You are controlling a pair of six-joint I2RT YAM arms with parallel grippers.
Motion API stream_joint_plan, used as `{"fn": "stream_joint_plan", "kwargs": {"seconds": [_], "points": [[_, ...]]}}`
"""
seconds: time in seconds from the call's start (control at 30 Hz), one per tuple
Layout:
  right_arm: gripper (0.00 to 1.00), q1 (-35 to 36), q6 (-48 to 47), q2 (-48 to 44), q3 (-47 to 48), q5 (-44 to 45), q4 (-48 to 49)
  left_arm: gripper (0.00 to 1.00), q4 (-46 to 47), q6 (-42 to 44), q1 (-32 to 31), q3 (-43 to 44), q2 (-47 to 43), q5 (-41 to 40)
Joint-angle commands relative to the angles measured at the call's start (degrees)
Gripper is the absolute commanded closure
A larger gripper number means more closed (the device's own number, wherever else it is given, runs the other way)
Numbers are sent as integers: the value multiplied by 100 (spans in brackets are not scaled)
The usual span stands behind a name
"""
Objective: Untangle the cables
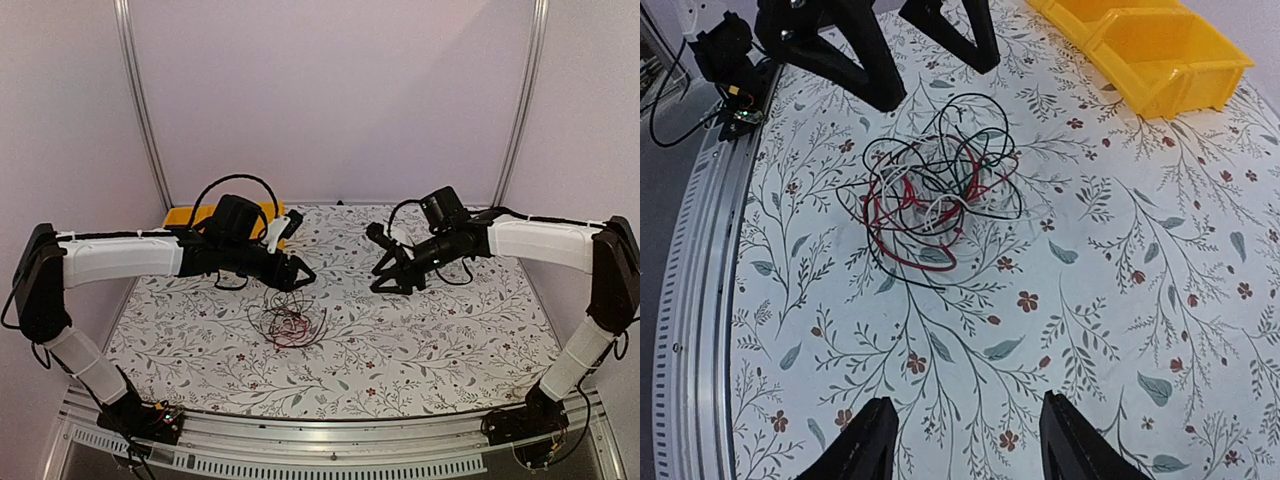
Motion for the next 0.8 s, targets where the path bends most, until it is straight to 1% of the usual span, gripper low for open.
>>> {"fn": "stream_joint_plan", "kwargs": {"seconds": [0.0,0.1,0.17,0.23,0.43,0.53,0.67,0.7,0.77], "points": [[45,486,215,952,680,-266,410,24,377,-643,-102,-619,-577,-96],[39,774,424,1576,1019,-193,535,24,355,-940,-112,-921,-921,-400],[38,920,360,1961,1286,-170,465,24,294,-1037,-111,-1092,-1116,-550],[37,1046,281,2272,1480,-133,427,24,219,-1084,-111,-1210,-1303,-650],[38,1297,302,2691,1775,56,594,24,-23,-1134,-124,-1315,-1976,-1072],[44,1312,393,2880,1876,142,698,24,-26,-1127,-123,-1385,-2188,-1155],[70,1311,560,3035,2001,244,743,24,-136,-990,-178,-1381,-2317,-1157],[73,1315,593,3049,2001,303,753,25,-189,-929,-207,-1354,-2313,-1188],[71,1310,609,3029,1980,393,766,24,-231,-831,-256,-1320,-2296,-1219]]}}
